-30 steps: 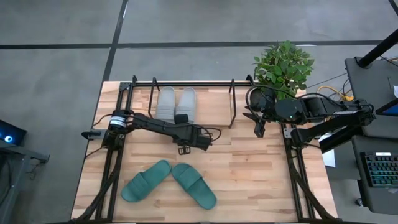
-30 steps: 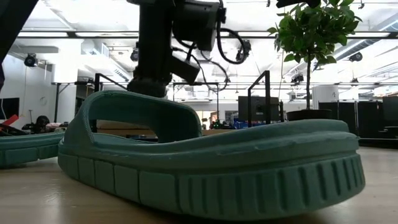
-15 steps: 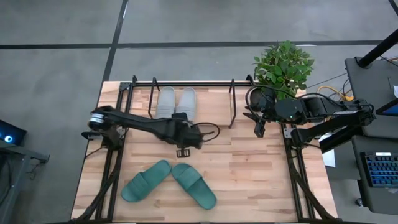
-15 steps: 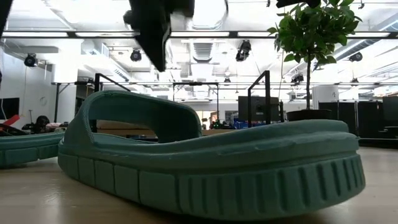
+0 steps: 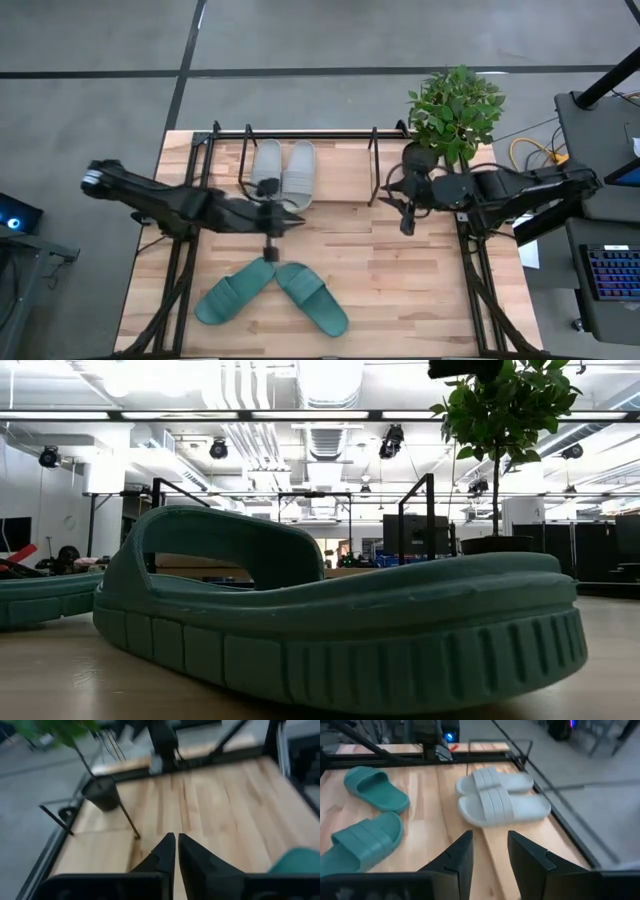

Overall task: Pick and place slides into the shelf
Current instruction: Put the gray slide on the shelf

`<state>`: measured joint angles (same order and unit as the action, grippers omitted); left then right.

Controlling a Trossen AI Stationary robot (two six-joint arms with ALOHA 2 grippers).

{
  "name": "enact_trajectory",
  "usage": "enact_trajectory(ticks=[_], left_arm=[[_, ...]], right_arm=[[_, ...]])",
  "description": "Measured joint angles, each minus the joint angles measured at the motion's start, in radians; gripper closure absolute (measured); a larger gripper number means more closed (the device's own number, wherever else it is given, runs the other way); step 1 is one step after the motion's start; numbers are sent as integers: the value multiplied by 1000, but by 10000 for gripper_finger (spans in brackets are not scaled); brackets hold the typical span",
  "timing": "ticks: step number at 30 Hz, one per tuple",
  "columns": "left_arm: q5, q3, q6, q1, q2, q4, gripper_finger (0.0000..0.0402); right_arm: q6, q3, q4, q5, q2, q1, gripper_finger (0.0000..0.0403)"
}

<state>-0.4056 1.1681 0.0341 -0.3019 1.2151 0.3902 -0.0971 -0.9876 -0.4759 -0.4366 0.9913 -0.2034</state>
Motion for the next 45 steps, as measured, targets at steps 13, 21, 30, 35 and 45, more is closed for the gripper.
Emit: enact_trajectory(ticks=[13, 21, 30, 35, 45], left_arm=[[-75, -488, 61, -2, -461, -444, 392], [-71, -677, 152, -3, -575, -642, 392], [-71, -684, 245, -9, -653, -656, 392], [-70, -685, 270, -19, -712, -627, 392], [-60, -685, 261, -40, -795, -503, 391]], right_arm=[[280, 51, 405, 78, 127, -19, 302], [369, -163, 344, -70, 393, 4, 317], [272, -322, 216, 7, 578, 171, 390], [225, -352, 219, 25, 659, 277, 394], [188, -386, 218, 48, 842, 358, 394]])
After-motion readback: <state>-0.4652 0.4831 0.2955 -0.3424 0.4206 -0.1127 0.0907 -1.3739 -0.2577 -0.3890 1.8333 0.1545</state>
